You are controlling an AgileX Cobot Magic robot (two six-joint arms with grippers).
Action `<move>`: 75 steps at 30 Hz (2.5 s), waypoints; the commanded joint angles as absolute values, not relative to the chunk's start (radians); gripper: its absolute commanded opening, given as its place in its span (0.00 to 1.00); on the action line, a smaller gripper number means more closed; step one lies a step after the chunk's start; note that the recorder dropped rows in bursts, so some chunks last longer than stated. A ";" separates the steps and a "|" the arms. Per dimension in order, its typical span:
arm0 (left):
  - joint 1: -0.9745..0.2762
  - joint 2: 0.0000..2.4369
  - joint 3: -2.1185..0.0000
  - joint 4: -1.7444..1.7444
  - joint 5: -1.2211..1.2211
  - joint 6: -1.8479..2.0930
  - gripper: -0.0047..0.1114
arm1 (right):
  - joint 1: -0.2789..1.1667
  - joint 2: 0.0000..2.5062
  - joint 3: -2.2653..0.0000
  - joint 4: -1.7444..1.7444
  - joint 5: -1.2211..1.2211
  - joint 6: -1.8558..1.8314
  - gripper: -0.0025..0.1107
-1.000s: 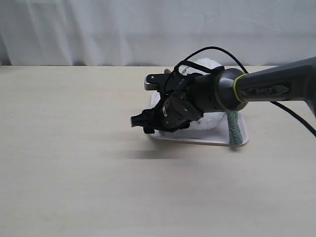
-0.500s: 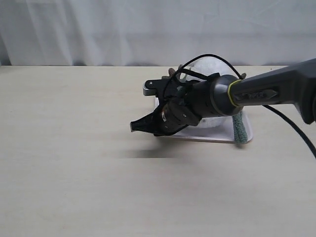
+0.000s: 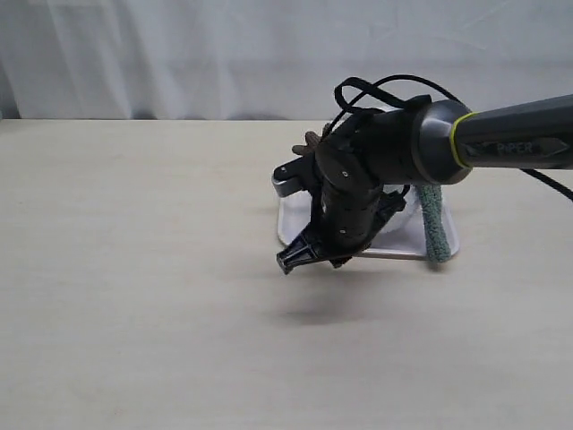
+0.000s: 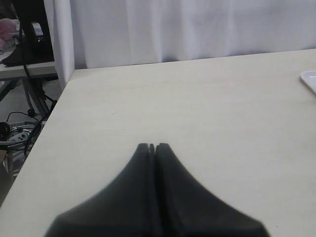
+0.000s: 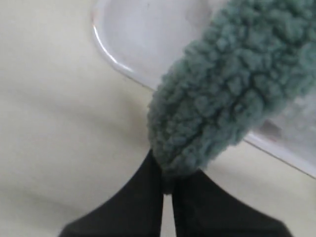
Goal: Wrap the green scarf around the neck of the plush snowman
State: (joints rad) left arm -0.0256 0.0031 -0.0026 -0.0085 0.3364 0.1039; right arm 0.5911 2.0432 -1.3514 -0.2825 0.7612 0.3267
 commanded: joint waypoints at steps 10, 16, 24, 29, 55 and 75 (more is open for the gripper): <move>-0.024 0.000 0.000 -0.011 0.323 0.104 0.04 | 0.584 2.026 -1.349 -0.559 1.053 0.276 0.06; -0.024 0.000 0.000 -0.011 0.323 0.104 0.04 | 0.584 2.026 -1.332 -0.598 1.093 0.276 0.06; -0.024 0.000 0.000 -0.011 0.323 0.104 0.04 | 0.584 2.027 -1.295 -0.621 1.040 0.276 0.06; -0.024 0.000 0.000 -0.011 0.323 0.104 0.04 | 0.584 2.034 -1.287 -0.621 1.025 0.276 0.06; -0.024 0.000 0.000 -0.011 0.325 0.104 0.04 | 0.584 1.870 -1.291 -0.356 1.067 0.090 0.51; -0.024 0.000 0.000 -0.011 0.323 0.104 0.04 | 0.582 1.893 -1.291 -0.393 0.749 0.475 0.61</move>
